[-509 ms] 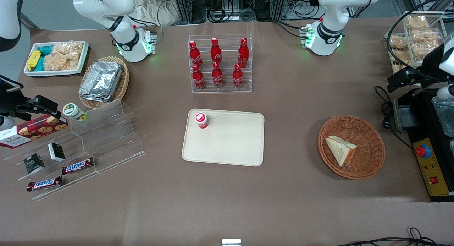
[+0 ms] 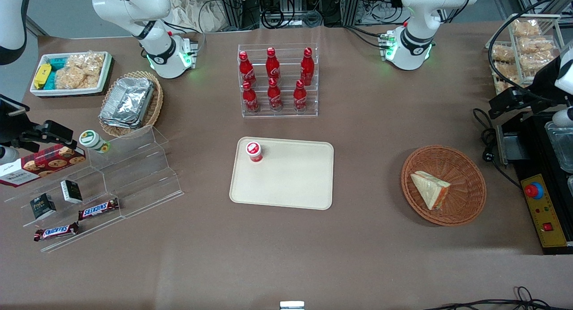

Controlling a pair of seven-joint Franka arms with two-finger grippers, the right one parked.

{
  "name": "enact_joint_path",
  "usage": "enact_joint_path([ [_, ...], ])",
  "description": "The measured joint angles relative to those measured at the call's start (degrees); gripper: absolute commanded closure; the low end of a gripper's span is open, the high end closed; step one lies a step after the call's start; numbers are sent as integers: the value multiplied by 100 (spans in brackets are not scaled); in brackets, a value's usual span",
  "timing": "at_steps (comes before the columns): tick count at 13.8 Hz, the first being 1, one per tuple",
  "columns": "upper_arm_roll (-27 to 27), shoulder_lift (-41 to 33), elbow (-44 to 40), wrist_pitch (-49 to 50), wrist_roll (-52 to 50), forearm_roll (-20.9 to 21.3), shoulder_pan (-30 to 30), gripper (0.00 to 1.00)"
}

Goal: Place sandwich from basket to tray
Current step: 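Move the left gripper toward the wicker basket holding the sandwich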

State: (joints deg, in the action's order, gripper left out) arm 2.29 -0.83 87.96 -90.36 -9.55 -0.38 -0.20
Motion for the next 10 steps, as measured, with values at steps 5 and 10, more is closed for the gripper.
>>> enact_joint_path([
  [5,-108,683,118,-268,-90,17,15,0],
  [10,-132,1582,469,-1410,-533,17,62,0],
])
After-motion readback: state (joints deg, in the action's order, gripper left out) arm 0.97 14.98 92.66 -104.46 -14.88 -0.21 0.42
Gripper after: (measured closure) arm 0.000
